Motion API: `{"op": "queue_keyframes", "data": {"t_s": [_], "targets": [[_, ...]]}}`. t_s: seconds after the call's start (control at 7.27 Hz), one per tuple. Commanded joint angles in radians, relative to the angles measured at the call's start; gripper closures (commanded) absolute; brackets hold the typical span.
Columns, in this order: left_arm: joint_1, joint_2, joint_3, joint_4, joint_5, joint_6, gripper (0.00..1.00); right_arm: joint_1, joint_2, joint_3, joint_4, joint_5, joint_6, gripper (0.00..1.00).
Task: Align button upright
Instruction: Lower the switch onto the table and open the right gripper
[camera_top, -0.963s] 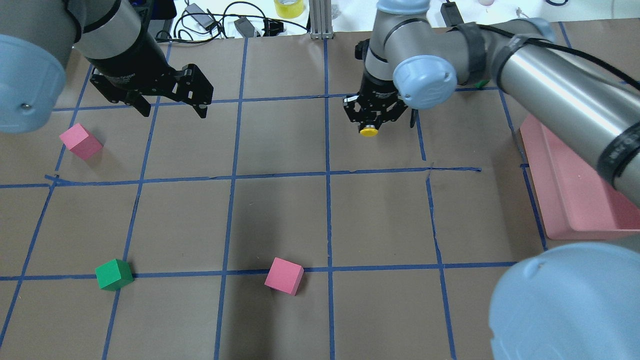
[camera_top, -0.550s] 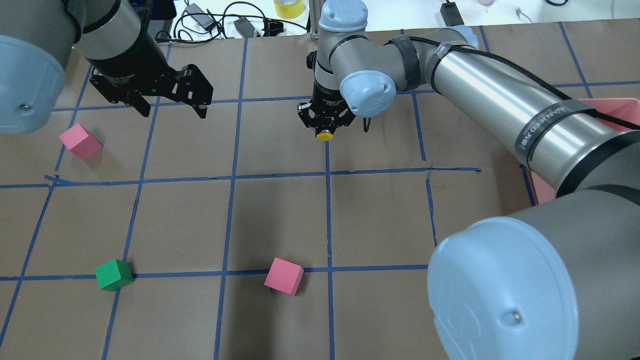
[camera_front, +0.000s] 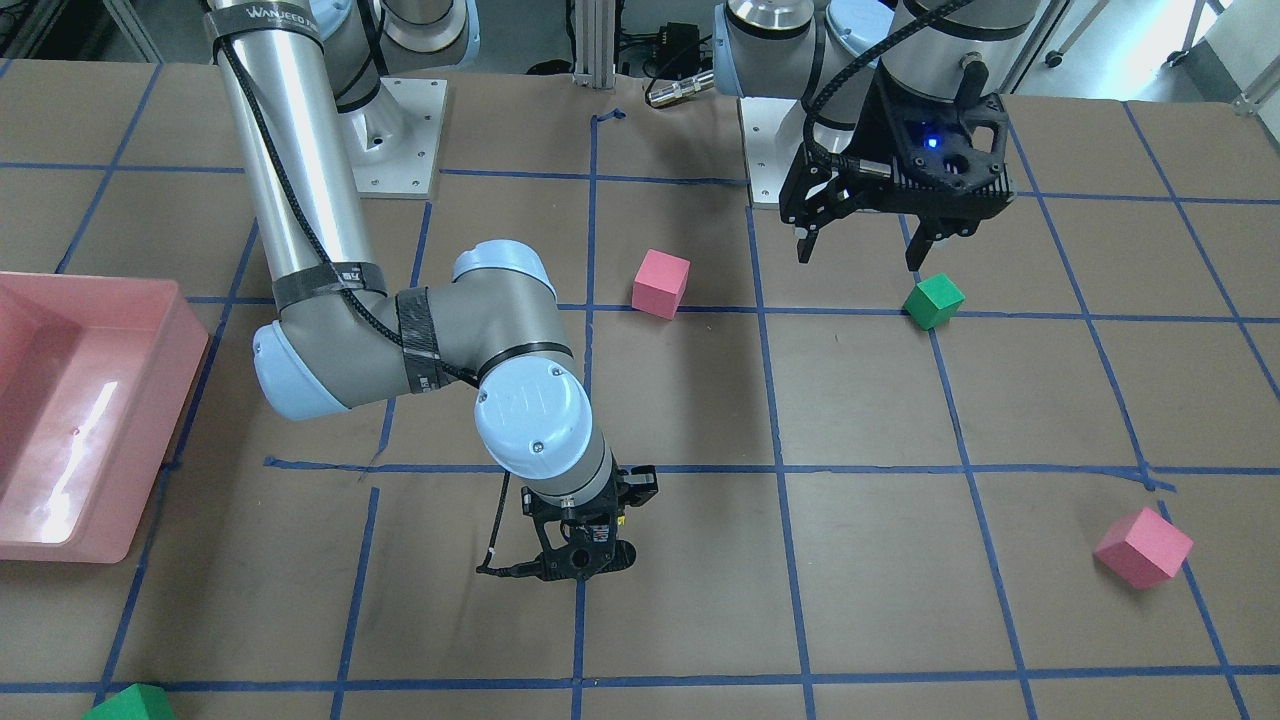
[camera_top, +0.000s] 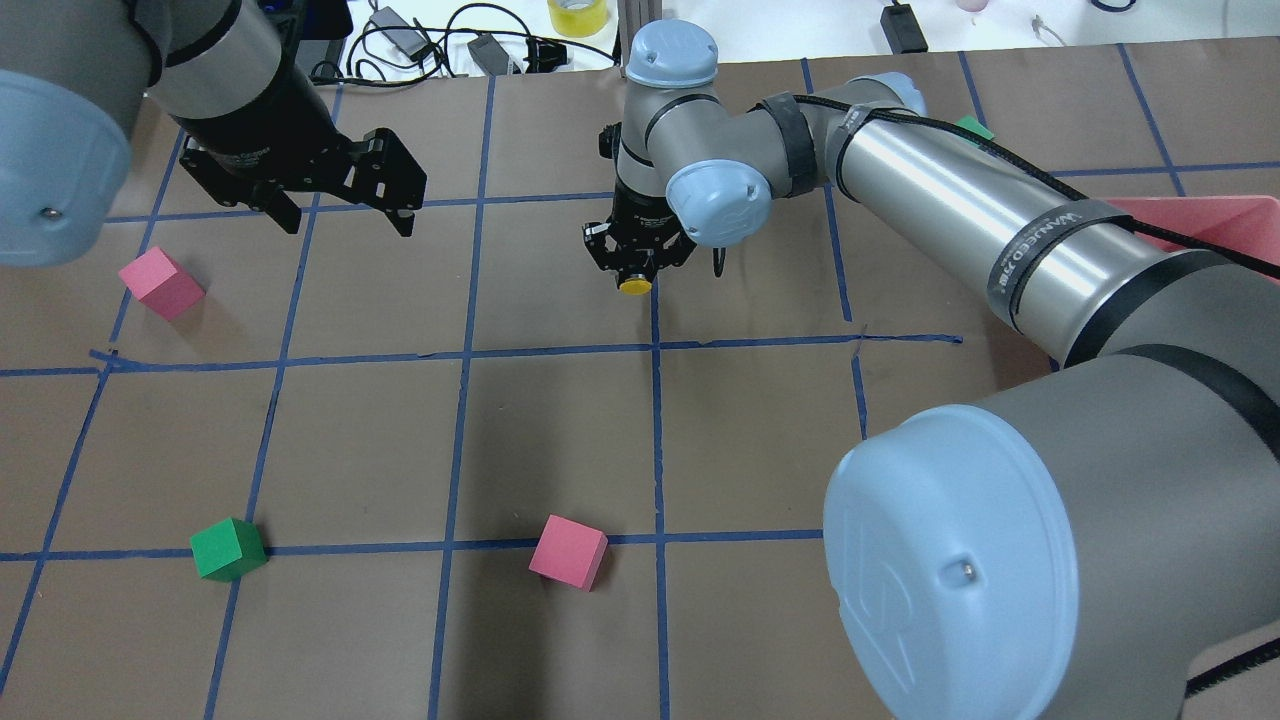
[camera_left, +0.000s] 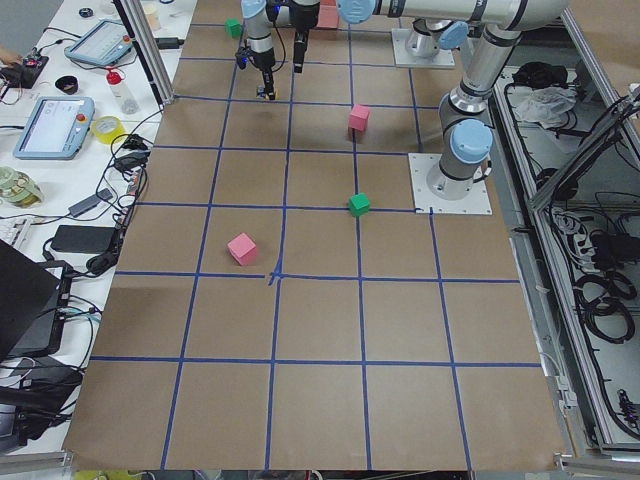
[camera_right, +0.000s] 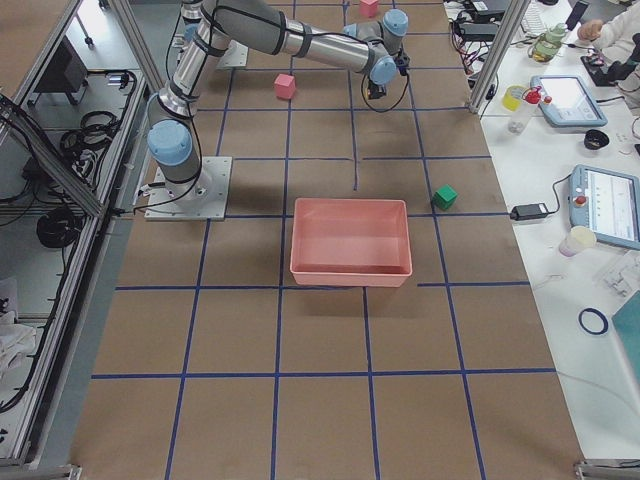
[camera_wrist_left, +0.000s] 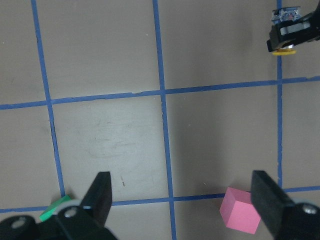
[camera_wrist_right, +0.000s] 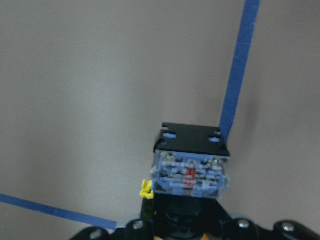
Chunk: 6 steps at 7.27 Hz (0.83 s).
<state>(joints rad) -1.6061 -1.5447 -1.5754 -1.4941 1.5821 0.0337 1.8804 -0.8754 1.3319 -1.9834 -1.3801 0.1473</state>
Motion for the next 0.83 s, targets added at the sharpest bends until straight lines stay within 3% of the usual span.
{"op": "queue_keyframes", "data": {"t_s": [0.0,0.28,0.55,0.69], "targets": [[0.000,0.000,0.000,0.000,0.001,0.000,0.00,0.000,0.018,0.000,-0.020,-0.003,-0.029,0.76],[0.000,0.000,0.000,0.000,0.001,0.000,0.00,0.000,0.032,0.003,-0.021,-0.007,-0.029,0.71],[0.000,0.000,0.000,0.000,-0.001,0.000,0.00,0.000,0.058,0.003,-0.064,-0.010,-0.031,0.48],[0.000,0.000,0.000,0.000,-0.001,0.000,0.00,0.000,0.058,0.003,-0.064,-0.010,-0.031,0.26]]}}
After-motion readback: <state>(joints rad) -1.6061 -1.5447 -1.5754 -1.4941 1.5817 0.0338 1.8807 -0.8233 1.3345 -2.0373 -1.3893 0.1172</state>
